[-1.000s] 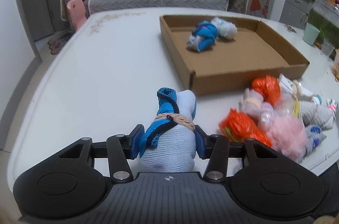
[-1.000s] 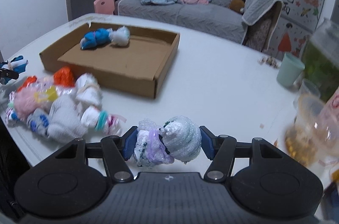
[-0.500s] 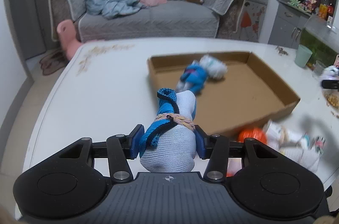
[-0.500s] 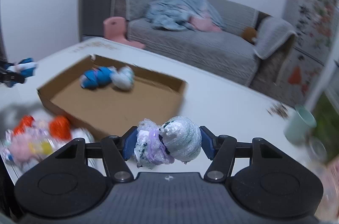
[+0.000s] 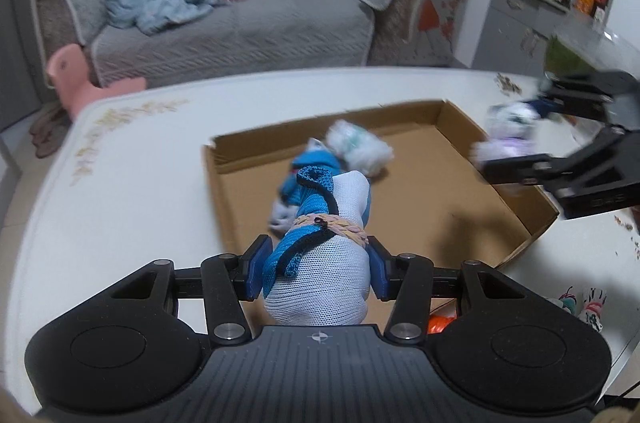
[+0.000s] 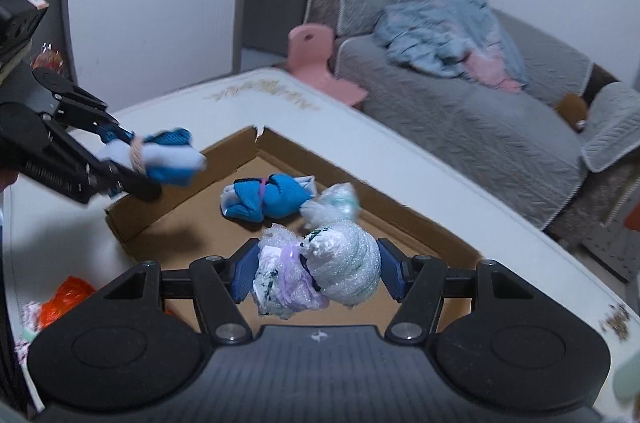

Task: Organize objects
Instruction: 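Carry both bundles into the tray and open both grippers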

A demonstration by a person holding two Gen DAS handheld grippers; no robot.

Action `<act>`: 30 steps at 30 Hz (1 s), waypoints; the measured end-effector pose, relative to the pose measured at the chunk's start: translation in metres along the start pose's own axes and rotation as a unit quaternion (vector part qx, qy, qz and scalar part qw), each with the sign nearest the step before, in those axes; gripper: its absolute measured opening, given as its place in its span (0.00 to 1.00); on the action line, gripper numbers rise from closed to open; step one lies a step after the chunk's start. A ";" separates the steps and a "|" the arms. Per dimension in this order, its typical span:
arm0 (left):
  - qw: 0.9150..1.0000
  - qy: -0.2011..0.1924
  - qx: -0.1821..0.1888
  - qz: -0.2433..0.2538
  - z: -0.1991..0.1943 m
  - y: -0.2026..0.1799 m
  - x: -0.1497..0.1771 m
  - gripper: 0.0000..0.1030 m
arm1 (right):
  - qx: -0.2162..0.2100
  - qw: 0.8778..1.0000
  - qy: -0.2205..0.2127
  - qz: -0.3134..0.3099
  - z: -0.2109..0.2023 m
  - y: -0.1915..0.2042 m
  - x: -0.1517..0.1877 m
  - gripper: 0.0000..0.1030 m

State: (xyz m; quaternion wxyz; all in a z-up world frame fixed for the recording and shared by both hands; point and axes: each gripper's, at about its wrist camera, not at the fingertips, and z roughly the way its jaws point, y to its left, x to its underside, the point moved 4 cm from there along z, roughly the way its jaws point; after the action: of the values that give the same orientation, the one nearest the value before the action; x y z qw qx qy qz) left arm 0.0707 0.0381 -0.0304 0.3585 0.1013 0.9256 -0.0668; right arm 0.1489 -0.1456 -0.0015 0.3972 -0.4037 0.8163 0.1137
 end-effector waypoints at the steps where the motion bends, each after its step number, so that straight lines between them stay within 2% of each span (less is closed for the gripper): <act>1: 1.000 0.006 0.005 0.002 0.007 -0.003 0.000 0.54 | -0.003 1.000 0.007 -0.006 0.008 0.001 -0.001 0.56; 7: 0.999 0.037 0.017 0.004 0.046 -0.011 0.001 0.54 | -0.020 0.998 0.044 -0.030 0.048 0.006 -0.001 0.56; 14: 0.998 0.060 -0.027 -0.015 0.075 -0.002 0.001 0.55 | -0.032 0.996 0.076 -0.035 0.076 0.001 0.005 0.56; 17: 0.996 0.060 -0.066 -0.024 0.079 0.007 0.000 0.54 | -0.036 0.995 0.082 -0.043 0.082 0.002 0.005 0.56; 24: 0.993 0.043 -0.083 -0.074 0.078 0.019 -0.004 0.54 | -0.063 0.992 0.087 -0.069 0.095 0.010 -0.002 0.56; 30: 0.991 0.027 -0.097 -0.084 0.076 0.016 -0.008 0.52 | -0.091 0.987 0.082 -0.101 0.101 0.018 -0.007 0.57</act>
State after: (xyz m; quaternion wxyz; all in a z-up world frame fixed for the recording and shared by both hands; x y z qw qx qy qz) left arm 0.1293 0.0376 -0.0814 0.3348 -0.0100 0.9422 -0.0038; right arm 0.1939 -0.0790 -0.0657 0.3002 -0.5262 0.7874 0.1138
